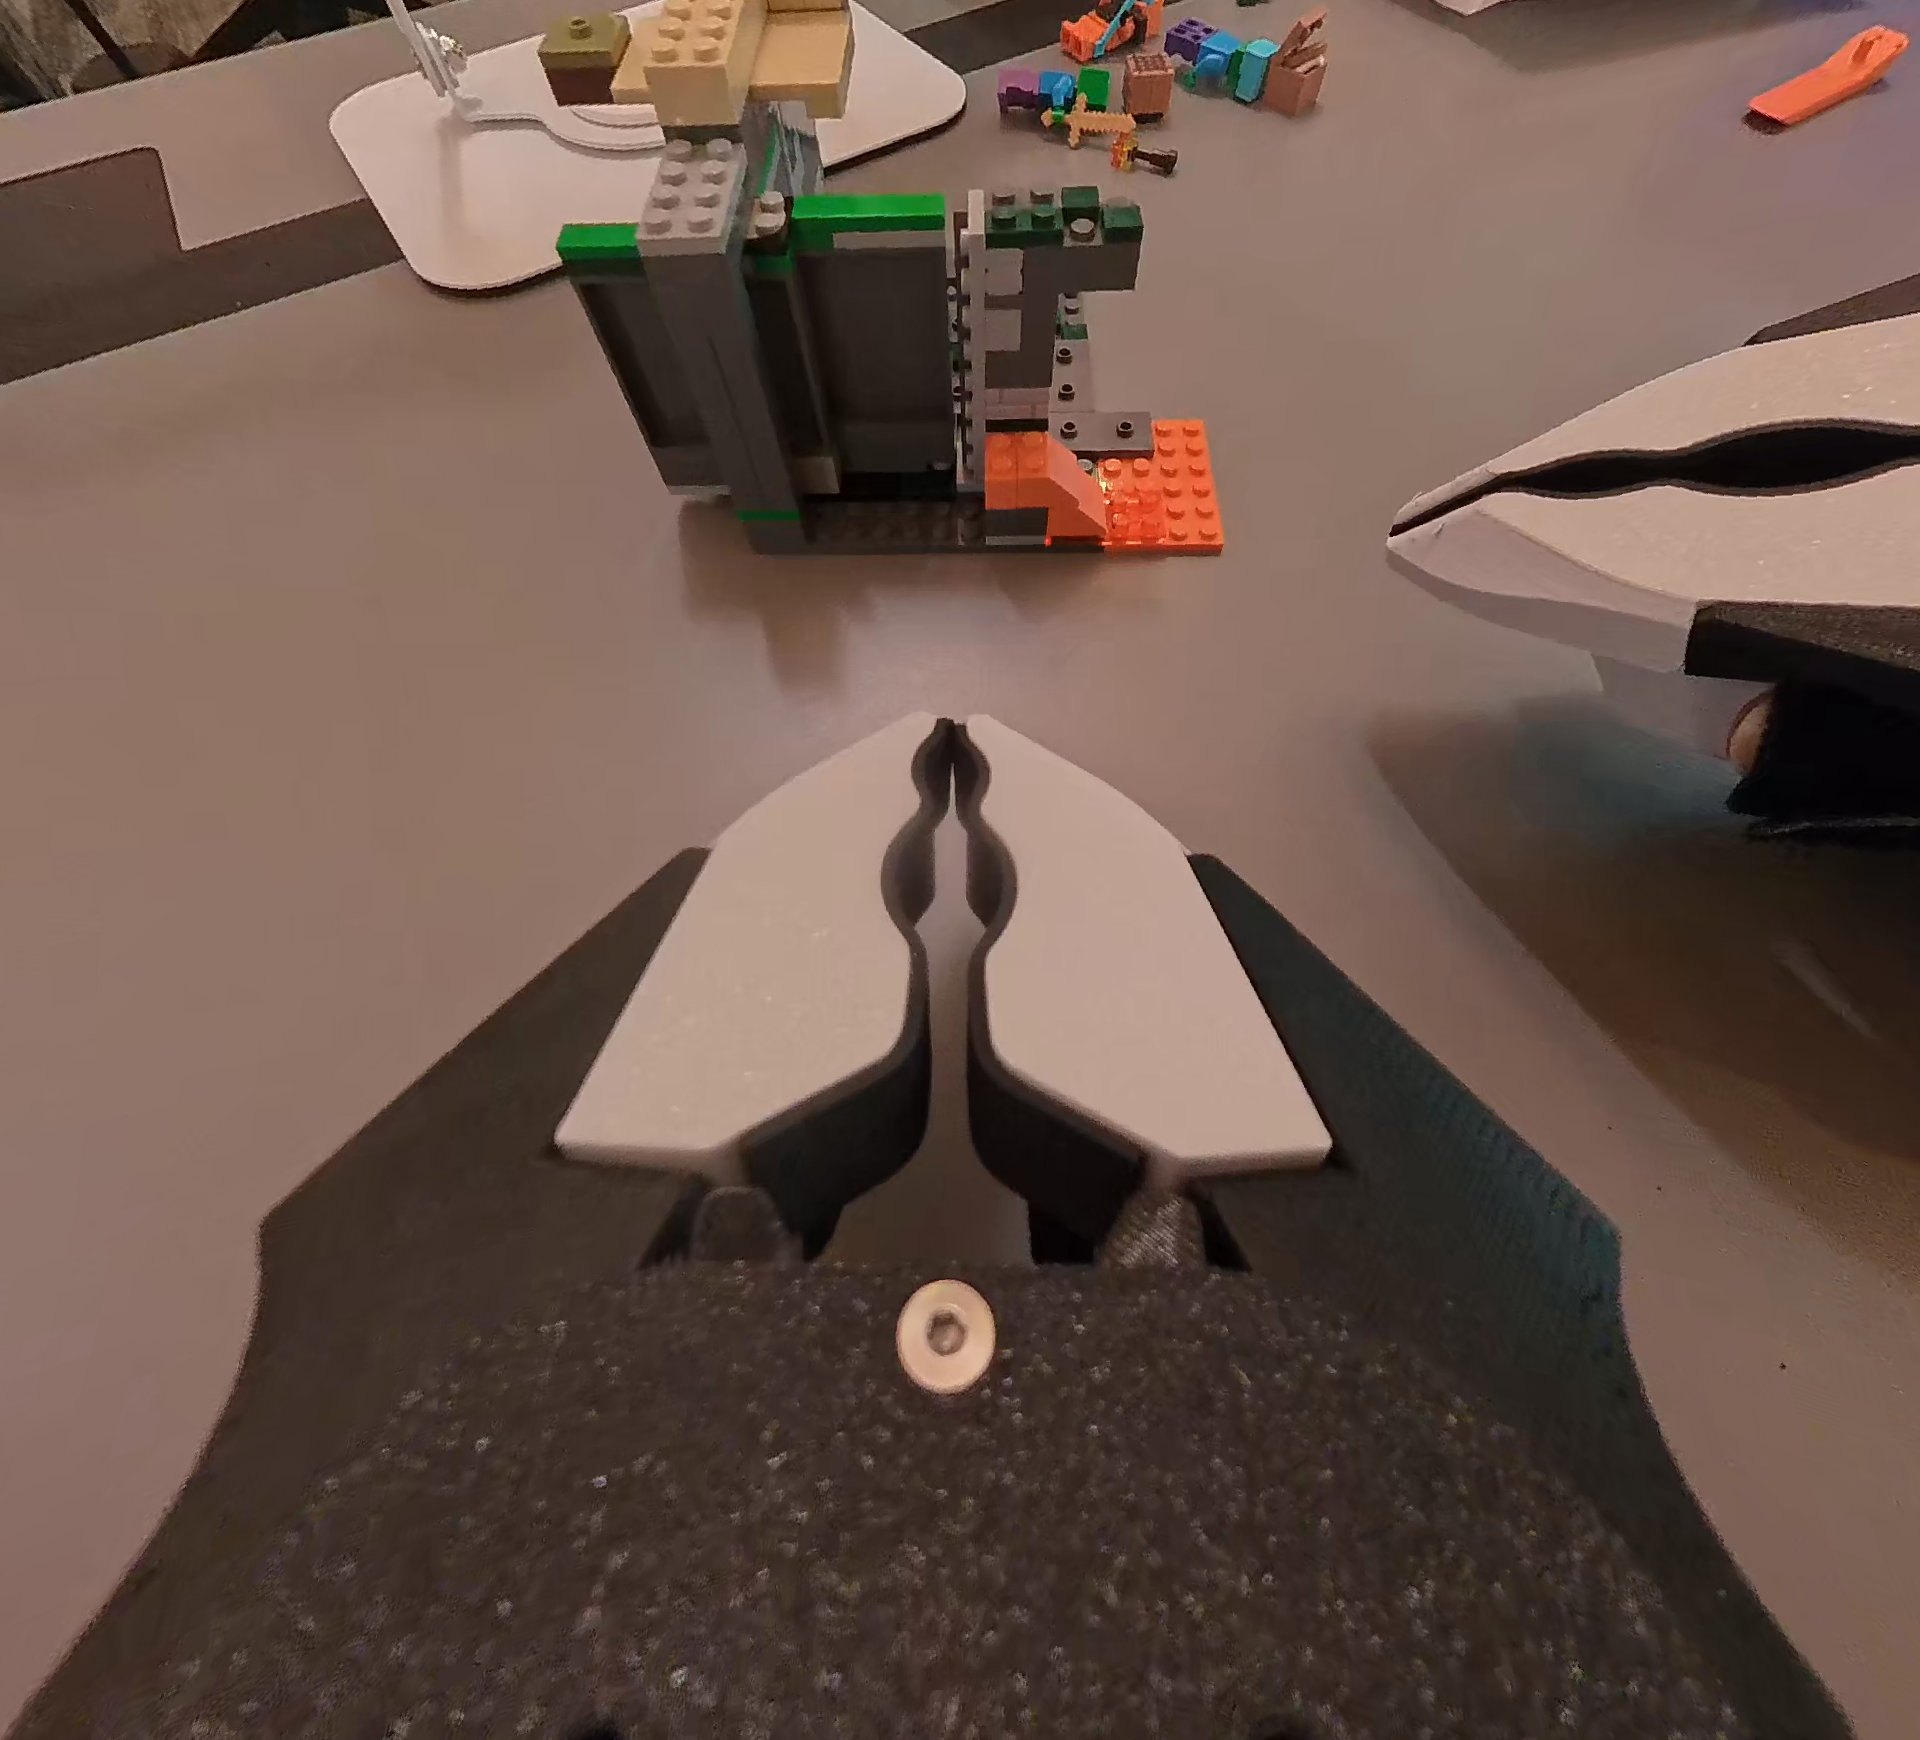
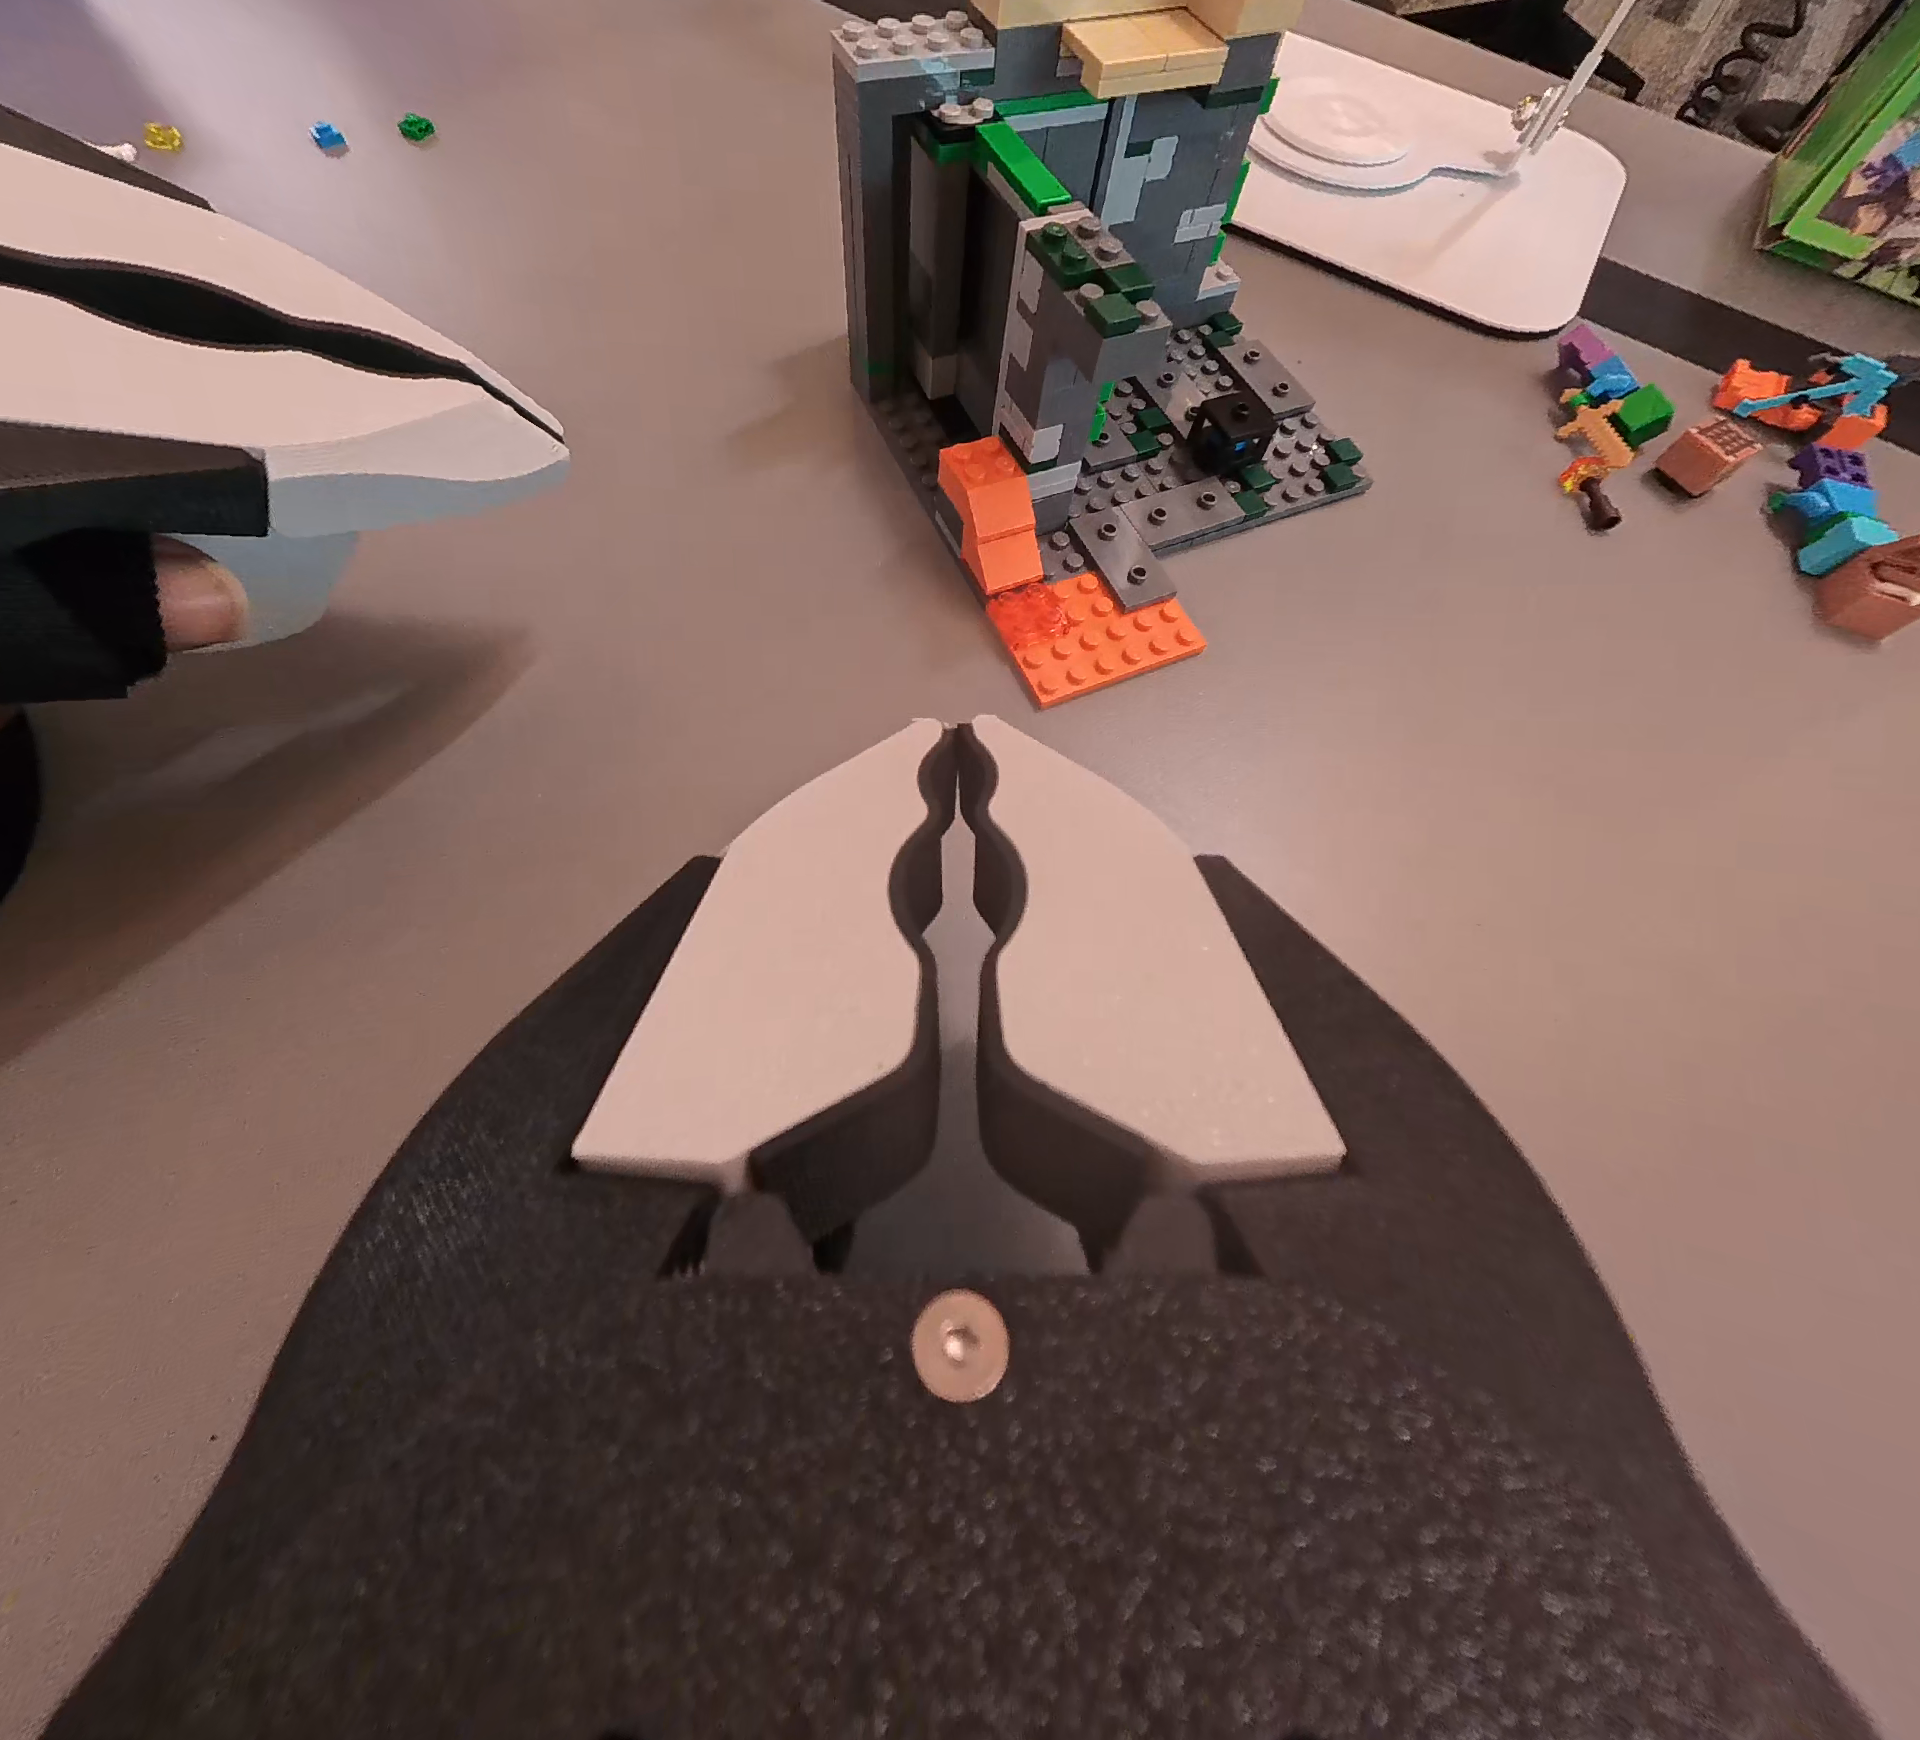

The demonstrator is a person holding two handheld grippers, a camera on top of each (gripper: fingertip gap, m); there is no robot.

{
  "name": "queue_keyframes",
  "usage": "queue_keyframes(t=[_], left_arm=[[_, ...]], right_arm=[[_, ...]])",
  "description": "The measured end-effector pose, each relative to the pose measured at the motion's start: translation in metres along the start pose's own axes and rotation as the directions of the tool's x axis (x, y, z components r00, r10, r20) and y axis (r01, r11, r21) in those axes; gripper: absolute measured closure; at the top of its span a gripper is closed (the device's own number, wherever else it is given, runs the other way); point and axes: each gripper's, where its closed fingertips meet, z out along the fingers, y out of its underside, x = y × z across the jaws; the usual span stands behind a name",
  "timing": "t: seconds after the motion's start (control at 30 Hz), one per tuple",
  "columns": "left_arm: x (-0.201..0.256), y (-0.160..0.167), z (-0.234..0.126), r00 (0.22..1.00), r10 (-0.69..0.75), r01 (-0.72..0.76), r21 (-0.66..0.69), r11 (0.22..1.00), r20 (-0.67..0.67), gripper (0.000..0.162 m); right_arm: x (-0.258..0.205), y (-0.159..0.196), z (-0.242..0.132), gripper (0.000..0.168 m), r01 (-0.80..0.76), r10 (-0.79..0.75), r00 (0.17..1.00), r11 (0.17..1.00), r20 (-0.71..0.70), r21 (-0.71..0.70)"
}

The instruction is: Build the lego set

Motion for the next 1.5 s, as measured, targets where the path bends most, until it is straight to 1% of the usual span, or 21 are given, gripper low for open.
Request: queue_keyframes(t=[0.17, 0.23, 0.33, 0.43, 0.63, 0.73, 0.87, 0.97, 1.03, 1.2, 1.33, 1.5], left_arm=[[0.0, -0.005, -0.003, 1.0, -0.002, 0.002, 0.026, 1.0, -0.007, 0.162], [-0.002, -0.012, -0.003, 1.0, -0.004, 0.005, 0.049, 0.999, -0.01, 0.162], [-0.006, -0.033, 0.0, 1.0, 0.019, -0.018, 0.077, 0.997, -0.005, 0.162], [-0.011, -0.066, 0.004, 0.998, 0.056, -0.058, 0.127, 0.99, 0.018, 0.162], [-0.002, -0.151, 0.013, 0.995, 0.096, -0.095, 0.253, 0.963, 0.009, 0.162], [0.006, -0.193, 0.017, 0.995, 0.101, -0.095, 0.315, 0.944, -0.003, 0.162], [0.011, -0.239, 0.026, 0.993, 0.116, -0.115, 0.374, 0.92, 0.02, 0.162], [0.003, -0.262, 0.036, 0.993, 0.104, -0.118, 0.407, 0.906, 0.057, 0.162], [-0.007, -0.267, 0.045, 0.994, 0.079, -0.1, 0.412, 0.906, 0.069, 0.162], [-0.035, -0.261, 0.051, 0.997, -0.003, -0.031, 0.433, 0.901, 0.078, 0.162], [-0.045, -0.258, 0.053, 0.997, -0.02, -0.012, 0.43, 0.903, 0.069, 0.162], [-0.048, -0.256, 0.056, 0.997, -0.024, -0.007, 0.428, 0.904, 0.067, 0.162]], right_arm=[[0.006, -0.008, -0.004, 0.168, 0.01, -0.009, 1.0, 1.0, -0.02, 0.03], [0.018, -0.022, -0.009, 0.168, 0.023, -0.019, 0.998, 0.997, -0.062, 0.072], [0.044, -0.049, -0.014, 0.168, 0.023, -0.008, 0.993, 0.991, -0.114, 0.133], [0.075, -0.089, -0.02, 0.168, 0.009, 0.026, 0.987, 0.975, -0.156, 0.22], [0.133, -0.174, -0.021, 0.168, 0.01, 0.078, 0.971, 0.93, -0.226, 0.366], [0.152, -0.203, -0.017, 0.168, 0.015, 0.096, 0.963, 0.914, -0.252, 0.406], [0.165, -0.227, -0.011, 0.168, 0.004, 0.123, 0.958, 0.897, -0.259, 0.442], [0.168, -0.234, -0.006, 0.168, -0.007, 0.137, 0.958, 0.89, -0.253, 0.456], [0.17, -0.233, -0.002, 0.168, -0.013, 0.146, 0.956, 0.888, -0.254, 0.46], [0.177, -0.219, 0.003, 0.168, -0.002, 0.153, 0.946, 0.885, -0.287, 0.466], [0.181, -0.21, 0.01, 0.168, 0.01, 0.149, 0.938, 0.891, -0.313, 0.453], [0.182, -0.207, 0.011, 0.168, 0.001, 0.158, 0.937, 0.891, -0.312, 0.454]])
